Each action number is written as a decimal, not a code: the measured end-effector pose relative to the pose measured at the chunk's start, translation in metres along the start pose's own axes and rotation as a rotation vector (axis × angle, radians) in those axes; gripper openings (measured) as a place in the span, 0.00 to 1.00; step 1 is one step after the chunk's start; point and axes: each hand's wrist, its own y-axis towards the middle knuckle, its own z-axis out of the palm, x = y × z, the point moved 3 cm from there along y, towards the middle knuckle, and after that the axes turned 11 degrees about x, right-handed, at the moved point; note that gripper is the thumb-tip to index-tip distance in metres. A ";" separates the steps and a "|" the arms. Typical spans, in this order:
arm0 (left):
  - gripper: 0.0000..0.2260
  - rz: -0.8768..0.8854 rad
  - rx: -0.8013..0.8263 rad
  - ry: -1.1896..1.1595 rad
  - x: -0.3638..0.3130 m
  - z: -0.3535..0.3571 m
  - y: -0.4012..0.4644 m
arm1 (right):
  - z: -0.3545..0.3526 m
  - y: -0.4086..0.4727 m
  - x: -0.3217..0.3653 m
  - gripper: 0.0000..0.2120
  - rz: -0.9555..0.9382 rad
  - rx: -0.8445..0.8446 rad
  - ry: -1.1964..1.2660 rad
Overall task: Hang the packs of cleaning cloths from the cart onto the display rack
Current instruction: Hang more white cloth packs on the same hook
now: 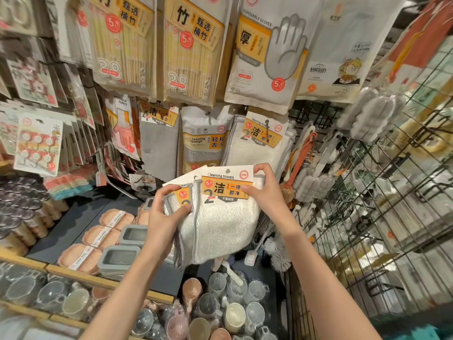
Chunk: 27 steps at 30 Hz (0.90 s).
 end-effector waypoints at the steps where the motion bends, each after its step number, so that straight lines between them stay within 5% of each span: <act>1: 0.20 0.005 0.002 -0.003 0.000 0.000 0.000 | -0.003 0.001 0.000 0.15 -0.001 0.009 -0.012; 16: 0.21 0.038 0.068 -0.055 0.002 0.013 0.017 | -0.065 0.028 0.014 0.15 -0.092 -0.350 0.073; 27: 0.19 0.068 0.060 -0.039 -0.002 0.014 0.025 | -0.079 0.051 0.016 0.14 -0.069 -0.434 0.071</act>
